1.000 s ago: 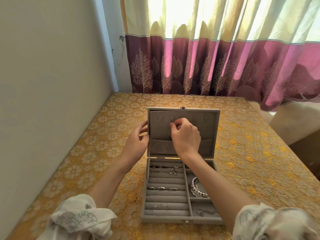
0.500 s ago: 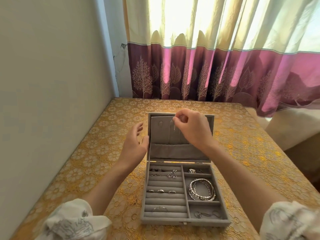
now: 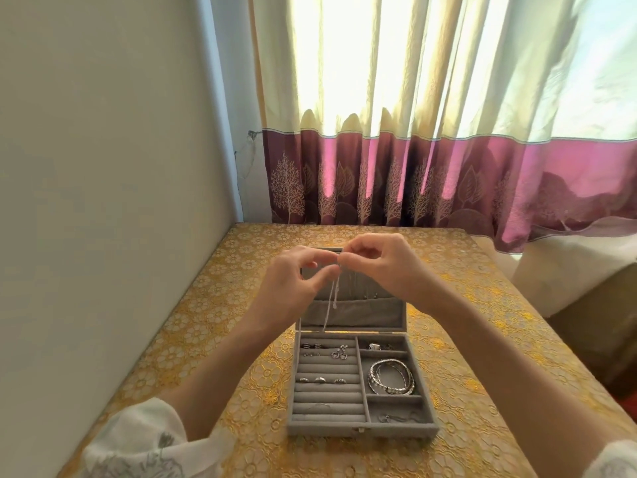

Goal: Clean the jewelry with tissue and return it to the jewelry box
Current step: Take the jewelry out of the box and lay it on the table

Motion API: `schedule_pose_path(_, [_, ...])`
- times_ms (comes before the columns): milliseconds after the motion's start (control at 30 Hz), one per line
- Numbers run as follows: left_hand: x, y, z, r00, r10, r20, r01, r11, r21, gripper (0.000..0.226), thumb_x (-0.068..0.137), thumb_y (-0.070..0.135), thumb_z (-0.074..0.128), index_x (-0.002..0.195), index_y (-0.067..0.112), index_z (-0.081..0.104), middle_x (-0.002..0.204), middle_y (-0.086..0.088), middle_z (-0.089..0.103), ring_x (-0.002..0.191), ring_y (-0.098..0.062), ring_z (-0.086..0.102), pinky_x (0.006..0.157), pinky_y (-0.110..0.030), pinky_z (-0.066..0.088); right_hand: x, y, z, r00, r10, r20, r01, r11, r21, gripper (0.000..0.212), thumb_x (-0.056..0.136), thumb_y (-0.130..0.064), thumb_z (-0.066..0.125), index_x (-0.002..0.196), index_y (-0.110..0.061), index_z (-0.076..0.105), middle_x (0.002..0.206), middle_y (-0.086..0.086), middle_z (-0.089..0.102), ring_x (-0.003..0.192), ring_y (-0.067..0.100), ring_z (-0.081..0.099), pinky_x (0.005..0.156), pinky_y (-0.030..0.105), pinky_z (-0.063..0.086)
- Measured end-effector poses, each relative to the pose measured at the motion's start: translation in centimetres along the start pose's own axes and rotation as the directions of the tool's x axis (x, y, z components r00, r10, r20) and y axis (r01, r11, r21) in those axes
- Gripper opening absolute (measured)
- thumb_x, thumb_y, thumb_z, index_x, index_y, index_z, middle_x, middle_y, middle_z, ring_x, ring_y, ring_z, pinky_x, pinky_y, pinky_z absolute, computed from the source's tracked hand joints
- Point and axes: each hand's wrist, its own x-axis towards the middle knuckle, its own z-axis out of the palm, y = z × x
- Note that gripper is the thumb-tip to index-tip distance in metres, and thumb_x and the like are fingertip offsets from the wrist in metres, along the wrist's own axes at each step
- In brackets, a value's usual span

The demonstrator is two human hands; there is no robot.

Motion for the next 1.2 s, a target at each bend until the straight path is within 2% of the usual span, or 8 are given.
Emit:
schedule_pose_path(133, [-1.1, 1.4, -0.9, 1.0, 0.019, 0.014, -0.019, 1.0, -0.01, 0.015, 0.083, 0.026, 0.064, 0.097, 0.021, 0.069, 0.081, 0.016, 0.059, 0.056, 0.013, 0.046, 0.054, -0.013, 0.03, -1.4, -1.9, 0.0, 0.999, -0.013, 0.037, 0.012, 1.0, 0.026, 0.006, 0.084, -0.018, 0.064, 0.079, -0.02, 0.064, 0.069, -0.004, 0.057, 0.054, -0.004, 0.044, 0.052, 0.01, 0.037])
schedule_pose_path(300, [-2.3, 2.7, -2.5, 0.996, 0.02, 0.082, -0.017, 0.999, -0.029, 0.004, 0.085, 0.022, 0.063, 0.088, 0.021, 0.065, 0.076, 0.009, 0.062, 0.053, 0.01, 0.049, 0.052, -0.01, 0.039, -2.9, -3.3, 0.0, 0.992, 0.014, 0.124, -0.018, 0.999, 0.037, 0.008, 0.086, -0.02, 0.061, 0.085, -0.013, 0.062, 0.071, -0.001, 0.054, 0.06, 0.004, 0.043, 0.054, 0.012, 0.037])
schedule_pose_path(467, [-3.7, 3.2, -3.8, 0.942, -0.137, 0.306, 0.182, 0.976, -0.122, 0.013, 0.09, 0.021, 0.057, 0.095, 0.012, 0.064, 0.081, 0.008, 0.067, 0.069, 0.008, 0.058, 0.062, -0.008, 0.042, -4.2, -3.9, 0.4, 0.978, 0.051, 0.204, -0.059, 0.998, 0.031, 0.006, 0.088, -0.018, 0.059, 0.089, -0.012, 0.06, 0.074, -0.006, 0.056, 0.064, 0.001, 0.048, 0.061, 0.013, 0.04])
schedule_pose_path(567, [-4.9, 2.6, -4.1, 0.913, -0.196, 0.357, 0.25, 0.962, -0.111, 0.015, 0.091, 0.024, 0.055, 0.098, 0.013, 0.063, 0.092, -0.001, 0.07, 0.085, -0.009, 0.064, 0.071, -0.017, 0.047, -5.4, -3.4, 1.5, 0.978, 0.078, 0.193, -0.101, 0.988, 0.116, 0.006, 0.088, -0.014, 0.059, 0.089, -0.009, 0.061, 0.074, -0.008, 0.062, 0.062, -0.005, 0.054, 0.06, 0.015, 0.042])
schedule_pose_path(700, [-6.9, 1.2, -4.1, 0.852, -0.276, 0.444, 0.33, 0.943, -0.049, 0.012, 0.091, 0.023, 0.056, 0.094, 0.014, 0.062, 0.088, -0.004, 0.069, 0.079, -0.01, 0.064, 0.078, -0.029, 0.05, -7.3, -1.9, 3.8, 0.946, 0.161, 0.281, -0.219, 0.958, 0.187, 0.003, 0.09, -0.012, 0.056, 0.089, -0.009, 0.057, 0.085, 0.003, 0.069, 0.073, 0.004, 0.063, 0.064, 0.019, 0.047])
schedule_pose_path(800, [-8.8, -0.5, -4.2, 0.8, -0.336, 0.497, 0.407, 0.913, -0.039, 0.013, 0.09, 0.022, 0.058, 0.094, 0.011, 0.063, 0.087, -0.008, 0.066, 0.076, -0.012, 0.063, 0.078, -0.03, 0.053, -8.9, -0.8, 5.3, 0.908, 0.212, 0.362, -0.302, 0.929, 0.214, 0.004, 0.091, -0.01, 0.053, 0.088, -0.009, 0.055, 0.078, 0.005, 0.064, 0.069, 0.01, 0.063, 0.067, 0.021, 0.051])
schedule_pose_path(1000, [-14.1, -4.0, -5.2, 0.757, -0.454, 0.47, 0.48, 0.874, 0.072, 0.01, 0.087, 0.026, 0.062, 0.086, 0.016, 0.065, 0.068, 0.007, 0.058, 0.057, 0.002, 0.051, 0.06, -0.012, 0.045, -12.0, 1.6, 8.7, 0.829, 0.328, 0.453, -0.436, 0.886, 0.156, 0.003, 0.089, -0.014, 0.057, 0.087, -0.012, 0.057, 0.067, 0.0, 0.056, 0.055, 0.009, 0.05, 0.056, 0.02, 0.044])
schedule_pose_path(1200, [-18.3, -7.9, -7.7, 0.781, -0.529, 0.331, 0.458, 0.847, 0.271, 0.014, 0.087, 0.033, 0.061, 0.086, 0.02, 0.066, 0.072, 0.011, 0.059, 0.057, 0.005, 0.049, 0.054, -0.006, 0.038, -13.9, 2.7, 13.4, 0.822, 0.361, 0.441, -0.427, 0.902, 0.059, 0.005, 0.089, -0.016, 0.058, 0.085, -0.014, 0.061, 0.065, -0.003, 0.057, 0.053, 0.005, 0.048, 0.052, 0.017, 0.041])
